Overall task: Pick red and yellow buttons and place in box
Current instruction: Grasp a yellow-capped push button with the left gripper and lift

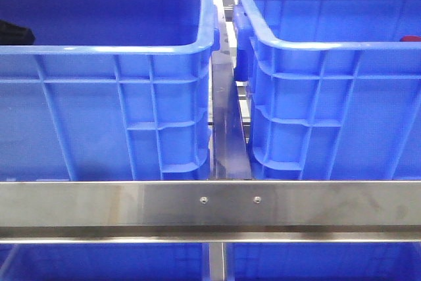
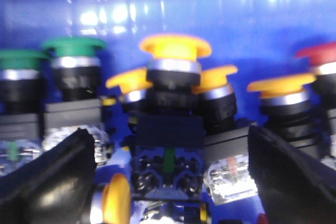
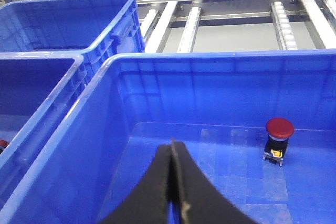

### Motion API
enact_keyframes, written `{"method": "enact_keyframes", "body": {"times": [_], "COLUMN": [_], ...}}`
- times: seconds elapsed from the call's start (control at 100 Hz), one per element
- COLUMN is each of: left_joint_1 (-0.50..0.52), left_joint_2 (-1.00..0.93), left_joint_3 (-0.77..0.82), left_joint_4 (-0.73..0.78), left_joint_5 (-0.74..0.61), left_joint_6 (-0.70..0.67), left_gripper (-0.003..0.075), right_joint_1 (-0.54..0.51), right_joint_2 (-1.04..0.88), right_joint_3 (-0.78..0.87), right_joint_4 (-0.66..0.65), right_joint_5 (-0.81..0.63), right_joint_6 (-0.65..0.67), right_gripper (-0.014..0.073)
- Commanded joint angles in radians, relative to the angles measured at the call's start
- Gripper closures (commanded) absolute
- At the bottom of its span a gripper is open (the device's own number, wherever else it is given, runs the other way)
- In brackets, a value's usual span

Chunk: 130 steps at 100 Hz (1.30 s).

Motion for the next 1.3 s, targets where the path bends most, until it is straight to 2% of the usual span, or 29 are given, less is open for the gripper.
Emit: {"method": "enact_keyframes", "body": {"times": [0.0,0.13,0.22,0.32,0.51,0.65,0.72,1.02,1.16,1.29], "left_joint_1": [0.001,0.001,0.001,0.001,0.001,0.001,0.001,-0.019,-0.073,-0.163], "left_joint_2": [-0.036,-0.032,-0.032,-0.032,-0.032,-0.034,-0.047,-0.194,-0.292,-0.387], "left_joint_3": [-0.029,-0.029,-0.029,-0.029,-0.029,-0.029,-0.029,-0.029,-0.029,-0.029], "left_joint_4": [0.003,0.003,0.003,0.003,0.003,0.003,0.003,0.003,0.001,-0.001], "left_joint_5": [-0.058,-0.058,-0.06,-0.06,-0.054,-0.053,-0.053,0.005,0.066,0.108], "left_joint_6": [-0.005,-0.005,-0.005,-0.005,-0.005,-0.005,-0.005,-0.003,-0.003,-0.003], "left_gripper": [0.0185,0.0206,0.0265,0.0363,0.0607,0.0715,0.0739,0.0739,0.0739,0.0739], "right_joint_1": [-0.005,-0.005,-0.005,-0.005,-0.005,-0.005,-0.005,-0.005,-0.005,-0.005], "right_joint_2": [-0.006,-0.006,-0.006,-0.006,-0.006,-0.006,-0.006,-0.006,-0.006,-0.006], "right_joint_3": [-0.027,-0.027,-0.027,-0.027,-0.027,-0.027,-0.027,-0.027,-0.027,-0.027], "right_joint_4": [0.008,0.008,0.008,0.008,0.008,0.008,0.008,0.008,0.008,0.008], "right_joint_5": [-0.005,-0.005,-0.005,-0.005,-0.005,-0.005,-0.005,-0.005,-0.005,-0.005], "right_joint_6": [-0.008,-0.008,-0.008,-0.008,-0.008,-0.008,-0.008,-0.008,-0.008,-0.008], "right_gripper": [0.0662,0.0662,0.0662,0.0662,0.0662,0.0662,0.0662,0.0662,0.0662,0.0662]}}
